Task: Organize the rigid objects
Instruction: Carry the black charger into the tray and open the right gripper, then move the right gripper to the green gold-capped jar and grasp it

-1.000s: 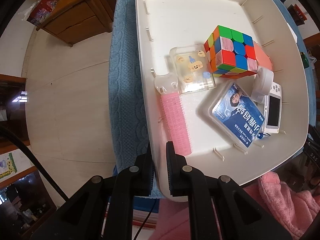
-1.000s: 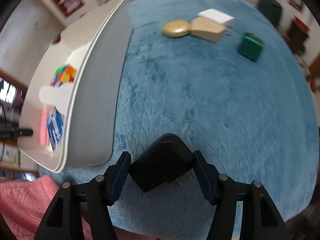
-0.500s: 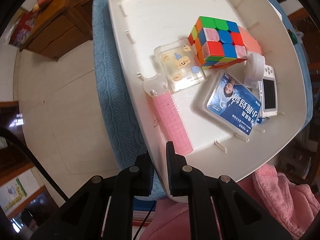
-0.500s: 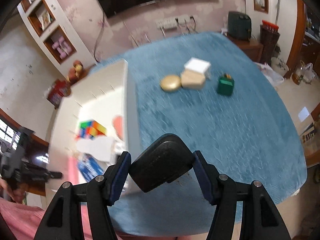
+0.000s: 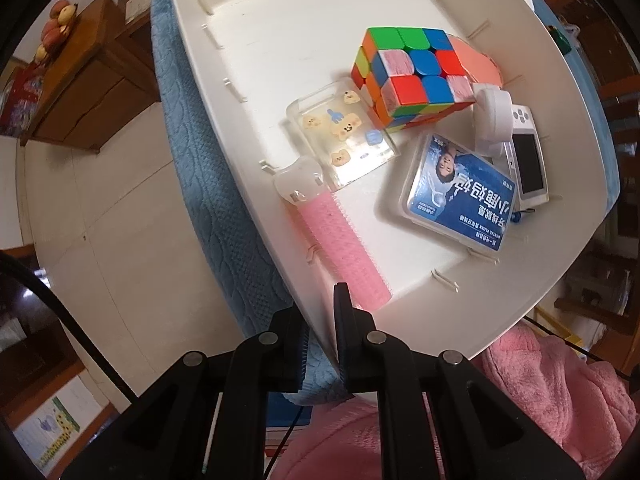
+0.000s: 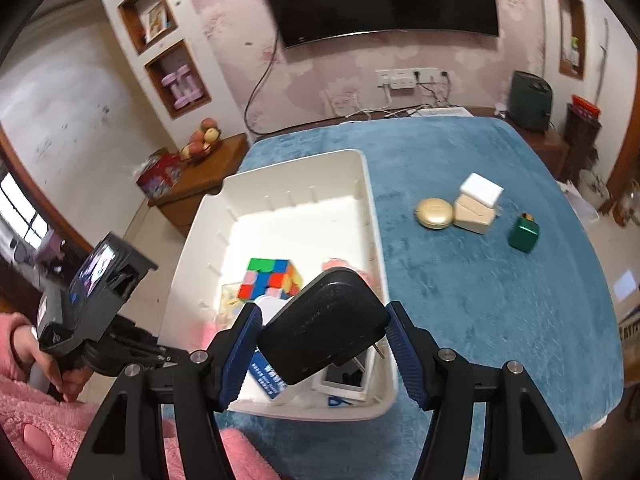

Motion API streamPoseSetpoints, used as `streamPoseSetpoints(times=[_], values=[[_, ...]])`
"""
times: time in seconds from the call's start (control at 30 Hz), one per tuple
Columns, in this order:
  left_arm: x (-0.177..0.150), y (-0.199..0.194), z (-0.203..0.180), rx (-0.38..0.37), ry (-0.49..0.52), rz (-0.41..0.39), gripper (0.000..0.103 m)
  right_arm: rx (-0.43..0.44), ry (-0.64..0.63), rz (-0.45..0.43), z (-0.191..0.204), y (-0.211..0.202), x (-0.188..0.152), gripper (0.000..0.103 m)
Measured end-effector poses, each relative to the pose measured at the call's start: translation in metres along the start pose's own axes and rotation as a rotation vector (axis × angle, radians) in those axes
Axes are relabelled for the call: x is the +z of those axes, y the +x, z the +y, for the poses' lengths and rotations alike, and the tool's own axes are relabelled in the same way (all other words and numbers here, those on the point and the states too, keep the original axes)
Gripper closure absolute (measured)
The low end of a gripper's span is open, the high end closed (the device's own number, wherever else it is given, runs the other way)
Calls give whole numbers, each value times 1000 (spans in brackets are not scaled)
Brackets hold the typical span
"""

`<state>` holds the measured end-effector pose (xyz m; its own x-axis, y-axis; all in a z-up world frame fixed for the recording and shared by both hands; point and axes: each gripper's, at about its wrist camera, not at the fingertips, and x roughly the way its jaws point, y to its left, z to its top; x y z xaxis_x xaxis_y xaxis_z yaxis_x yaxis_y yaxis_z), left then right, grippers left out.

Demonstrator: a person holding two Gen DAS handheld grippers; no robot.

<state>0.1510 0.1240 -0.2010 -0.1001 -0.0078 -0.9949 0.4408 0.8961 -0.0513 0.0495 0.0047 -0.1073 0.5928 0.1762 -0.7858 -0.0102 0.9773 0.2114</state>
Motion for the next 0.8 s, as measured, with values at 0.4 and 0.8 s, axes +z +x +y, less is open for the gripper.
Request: streamPoseSetpoints(times=[0.4, 0.8], values=[[1, -4, -13, 25, 0, 7, 89, -54, 37, 20, -8, 5, -4, 25], [8, 0, -5, 47, -140, 23, 89, -86, 155, 21, -67, 1, 10, 25]])
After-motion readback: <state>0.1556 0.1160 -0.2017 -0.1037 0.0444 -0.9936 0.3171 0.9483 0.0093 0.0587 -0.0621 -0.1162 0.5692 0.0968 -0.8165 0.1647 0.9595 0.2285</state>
